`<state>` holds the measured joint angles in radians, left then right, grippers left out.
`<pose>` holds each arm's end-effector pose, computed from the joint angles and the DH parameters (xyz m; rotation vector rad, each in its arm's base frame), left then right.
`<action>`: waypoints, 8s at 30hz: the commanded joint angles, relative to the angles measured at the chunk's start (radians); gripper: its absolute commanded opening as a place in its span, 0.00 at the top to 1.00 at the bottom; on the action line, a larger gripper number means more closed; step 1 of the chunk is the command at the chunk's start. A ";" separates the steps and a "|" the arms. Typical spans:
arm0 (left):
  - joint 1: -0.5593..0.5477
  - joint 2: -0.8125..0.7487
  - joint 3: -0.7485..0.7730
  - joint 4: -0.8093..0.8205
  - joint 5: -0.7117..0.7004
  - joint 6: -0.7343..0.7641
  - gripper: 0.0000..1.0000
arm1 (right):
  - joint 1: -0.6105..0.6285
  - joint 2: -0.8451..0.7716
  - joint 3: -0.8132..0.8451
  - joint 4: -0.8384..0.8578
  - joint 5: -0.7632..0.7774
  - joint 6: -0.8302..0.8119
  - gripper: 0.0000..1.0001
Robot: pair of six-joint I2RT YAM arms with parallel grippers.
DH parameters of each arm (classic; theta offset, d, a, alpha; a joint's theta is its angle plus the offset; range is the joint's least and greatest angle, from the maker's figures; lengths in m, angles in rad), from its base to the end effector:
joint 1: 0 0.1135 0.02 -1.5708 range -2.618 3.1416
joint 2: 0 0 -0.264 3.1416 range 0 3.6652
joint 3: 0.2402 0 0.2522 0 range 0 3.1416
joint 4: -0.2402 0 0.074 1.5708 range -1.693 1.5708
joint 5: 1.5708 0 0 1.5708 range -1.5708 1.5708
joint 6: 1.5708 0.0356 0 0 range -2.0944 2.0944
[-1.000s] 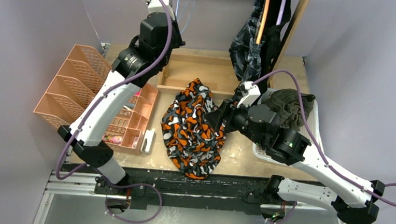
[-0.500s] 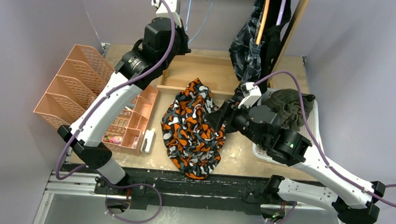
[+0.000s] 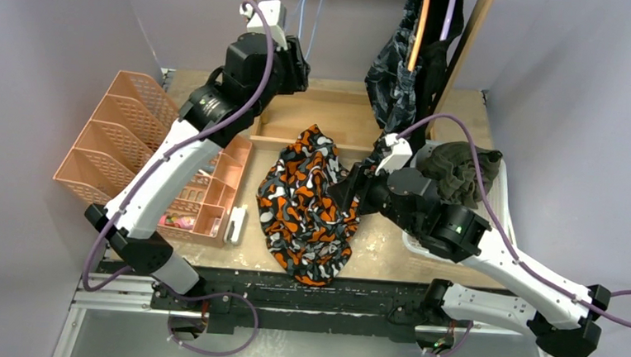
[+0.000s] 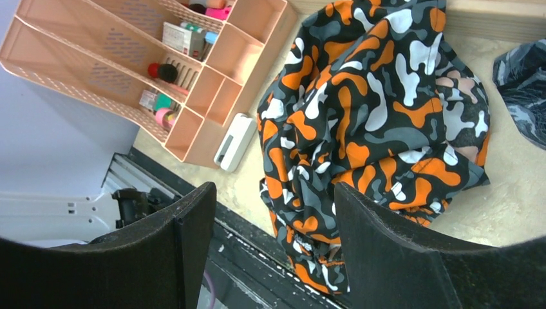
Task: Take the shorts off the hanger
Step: Place the hanger on the clothes rod, then pick up the shorts at the center of the board, then place the shorts in the basket.
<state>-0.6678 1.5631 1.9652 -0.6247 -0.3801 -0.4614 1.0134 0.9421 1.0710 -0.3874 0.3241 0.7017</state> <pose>0.2628 -0.1905 0.5049 -0.0888 1.7996 -0.4719 0.1176 0.1672 0.3905 -0.0586 1.9130 0.9025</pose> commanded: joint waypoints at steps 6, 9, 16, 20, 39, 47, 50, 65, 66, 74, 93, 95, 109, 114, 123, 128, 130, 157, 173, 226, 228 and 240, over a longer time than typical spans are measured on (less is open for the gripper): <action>0.005 -0.165 -0.067 -0.087 0.086 -0.030 0.45 | 0.001 -0.002 -0.019 -0.025 -0.001 0.030 0.29; 0.004 -0.269 -0.187 -0.097 0.097 -0.053 0.40 | 0.002 0.008 -0.038 -0.015 -0.018 0.031 0.28; 0.005 -0.598 -0.588 -0.138 0.038 -0.145 0.28 | 0.002 0.081 -0.053 0.010 -0.050 0.038 0.25; 0.004 -0.726 -0.732 -0.184 0.040 -0.203 0.28 | 0.001 0.150 -0.045 0.037 -0.055 0.011 0.20; 0.004 -0.964 -1.037 -0.294 -0.068 -0.448 0.25 | 0.007 0.680 0.288 -0.115 -0.025 -0.220 0.01; 0.004 -0.967 -1.015 -0.279 -0.073 -0.476 0.24 | 0.008 0.854 0.234 -0.030 -0.132 -0.278 0.00; 0.004 -0.954 -1.024 -0.250 -0.053 -0.479 0.24 | 0.010 0.899 0.189 0.032 -0.197 -0.312 0.01; 0.005 -1.011 -1.016 -0.320 -0.157 -0.479 0.26 | 0.096 1.122 0.055 0.074 -0.042 -0.074 0.26; 0.004 -1.019 -1.009 -0.328 -0.172 -0.481 0.26 | 0.099 1.115 0.047 0.075 -0.019 -0.047 0.30; 0.004 -1.054 -1.031 -0.359 -0.182 -0.530 0.26 | 0.118 0.766 -0.052 0.130 0.159 0.048 0.74; 0.005 -1.050 -1.061 -0.311 -0.136 -0.544 0.27 | 0.117 0.389 -0.071 0.153 -0.025 -0.178 0.89; 0.005 -1.046 -1.063 -0.308 -0.133 -0.544 0.27 | 0.118 0.451 -0.061 0.115 -0.049 -0.134 0.83; 0.005 -1.040 -1.061 -0.312 -0.131 -0.534 0.27 | 0.134 0.640 -0.007 0.100 -0.232 -0.171 0.01; 0.005 -1.026 -1.075 -0.304 -0.114 -0.535 0.27 | 0.160 0.652 -0.001 0.119 -0.203 -0.176 0.01; 0.004 -1.025 -1.090 -0.279 -0.099 -0.531 0.27 | 0.255 0.961 0.111 -0.014 0.077 -0.079 0.00; 0.004 -1.033 -1.081 -0.298 -0.104 -0.529 0.27 | 0.283 1.060 0.088 -0.038 0.143 0.050 0.00; 0.004 -1.041 -1.080 -0.304 -0.109 -0.529 0.27 | 0.281 1.080 0.051 -0.040 0.138 0.085 0.02; 0.004 -1.029 -1.111 -0.282 -0.079 -0.541 0.27 | 0.104 0.183 -0.035 -0.188 0.377 0.127 1.00; 0.004 -0.993 -1.123 -0.245 -0.048 -0.537 0.27 | 0.095 -0.063 0.157 -0.519 0.491 0.182 1.00; 0.004 -0.946 -1.115 -0.228 -0.019 -0.509 0.25 | -0.816 -0.095 0.293 -0.315 0.386 -0.354 1.00; 0.004 -0.946 -1.122 -0.220 -0.013 -0.510 0.25 | -0.816 -0.109 0.343 -0.325 0.384 -0.382 1.00; 0.005 -0.954 -1.117 -0.225 -0.006 -0.514 0.25 | -0.815 -0.104 0.294 -0.361 0.298 -0.357 1.00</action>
<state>-0.6678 0.6231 0.8356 -0.8772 -0.3882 -0.9768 0.2016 0.8104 1.4158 -0.7479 0.6579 0.3401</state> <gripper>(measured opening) 0.747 0.071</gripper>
